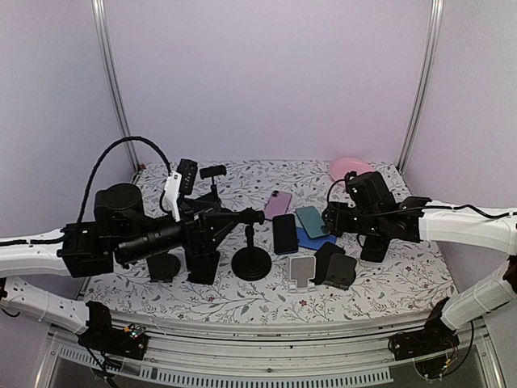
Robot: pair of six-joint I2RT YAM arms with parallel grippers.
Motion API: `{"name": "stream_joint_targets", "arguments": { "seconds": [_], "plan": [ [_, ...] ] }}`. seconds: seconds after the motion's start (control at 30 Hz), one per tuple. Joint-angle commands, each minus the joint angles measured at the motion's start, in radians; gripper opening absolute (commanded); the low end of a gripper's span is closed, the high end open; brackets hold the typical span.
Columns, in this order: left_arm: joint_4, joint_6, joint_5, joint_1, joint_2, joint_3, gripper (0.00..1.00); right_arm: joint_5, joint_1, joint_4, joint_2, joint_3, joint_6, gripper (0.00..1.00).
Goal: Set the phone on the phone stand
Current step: Move the phone to the center of the board.
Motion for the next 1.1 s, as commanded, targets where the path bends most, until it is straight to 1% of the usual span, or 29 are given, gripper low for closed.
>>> {"name": "stream_joint_targets", "arguments": {
  "seconds": [0.0,0.13,0.23,0.5,0.67,0.87,1.07],
  "plan": [
    [-0.002,-0.014,-0.008,0.012,-0.036,-0.034,0.69,0.032,0.0,0.019,0.042,0.06,0.008,0.77],
    [-0.005,-0.021,-0.013,0.014,-0.061,-0.053,0.69,0.025,-0.008,0.017,0.072,0.096,-0.008,0.79],
    [-0.014,-0.025,-0.018,0.017,-0.077,-0.06,0.69,0.03,-0.017,-0.006,0.097,0.125,-0.031,0.87],
    [-0.021,-0.029,-0.011,0.03,-0.093,-0.08,0.69,0.0,-0.057,-0.047,0.168,0.188,-0.003,0.9],
    [-0.051,-0.03,-0.015,0.043,-0.122,-0.086,0.69,0.031,-0.061,-0.135,0.247,0.264,-0.007,0.92],
    [-0.074,-0.048,-0.002,0.084,-0.18,-0.121,0.69,0.062,-0.062,-0.14,0.263,0.268,0.009,0.94],
    [-0.081,-0.069,0.04,0.135,-0.186,-0.146,0.69,0.073,-0.068,-0.141,0.304,0.294,0.02,0.94]
  ]
}}
